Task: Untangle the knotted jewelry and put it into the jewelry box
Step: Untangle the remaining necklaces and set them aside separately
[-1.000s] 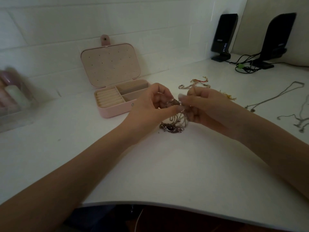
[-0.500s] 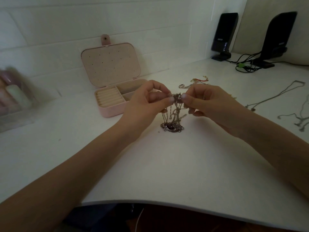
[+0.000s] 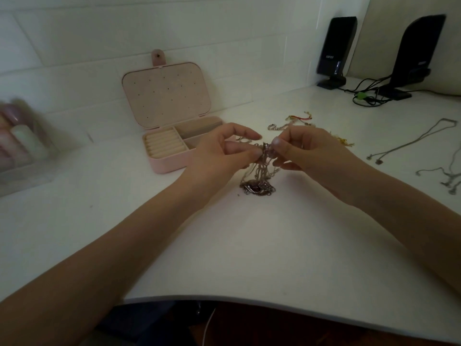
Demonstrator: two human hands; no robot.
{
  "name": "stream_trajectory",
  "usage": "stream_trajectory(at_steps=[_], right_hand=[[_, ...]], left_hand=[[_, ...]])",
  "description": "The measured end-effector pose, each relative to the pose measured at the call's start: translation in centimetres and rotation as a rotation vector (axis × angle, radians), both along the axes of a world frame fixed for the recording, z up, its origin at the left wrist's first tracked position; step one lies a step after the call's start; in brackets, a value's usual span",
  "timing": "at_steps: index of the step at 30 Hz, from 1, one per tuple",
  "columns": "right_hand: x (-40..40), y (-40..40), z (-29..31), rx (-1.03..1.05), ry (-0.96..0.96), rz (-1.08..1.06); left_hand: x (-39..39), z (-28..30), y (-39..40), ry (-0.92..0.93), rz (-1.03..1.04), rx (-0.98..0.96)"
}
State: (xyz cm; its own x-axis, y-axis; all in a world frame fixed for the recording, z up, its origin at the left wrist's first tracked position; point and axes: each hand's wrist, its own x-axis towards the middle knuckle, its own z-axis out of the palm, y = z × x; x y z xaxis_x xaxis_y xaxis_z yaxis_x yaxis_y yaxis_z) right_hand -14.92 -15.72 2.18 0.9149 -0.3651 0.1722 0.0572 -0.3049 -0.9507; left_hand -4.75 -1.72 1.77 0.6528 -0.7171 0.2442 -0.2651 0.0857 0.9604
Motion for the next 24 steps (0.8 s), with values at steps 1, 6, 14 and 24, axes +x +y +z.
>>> stream_trajectory(at_steps=[1, 6, 14, 24], right_hand=[[0.04, 0.04, 0.00, 0.023, -0.010, -0.007], [0.06, 0.58, -0.09, 0.233, 0.016, 0.050], [0.12, 0.88, 0.11, 0.498, 0.070, 0.093], [-0.15, 0.40, 0.17, 0.314, 0.174, 0.146]], left_hand=[[0.02, -0.05, 0.01, -0.026, 0.008, 0.007], [0.10, -0.10, -0.14, 0.006, 0.074, -0.013], [-0.27, -0.05, -0.48, 0.230, -0.030, 0.006], [-0.26, 0.43, -0.38, 0.415, -0.068, -0.062]])
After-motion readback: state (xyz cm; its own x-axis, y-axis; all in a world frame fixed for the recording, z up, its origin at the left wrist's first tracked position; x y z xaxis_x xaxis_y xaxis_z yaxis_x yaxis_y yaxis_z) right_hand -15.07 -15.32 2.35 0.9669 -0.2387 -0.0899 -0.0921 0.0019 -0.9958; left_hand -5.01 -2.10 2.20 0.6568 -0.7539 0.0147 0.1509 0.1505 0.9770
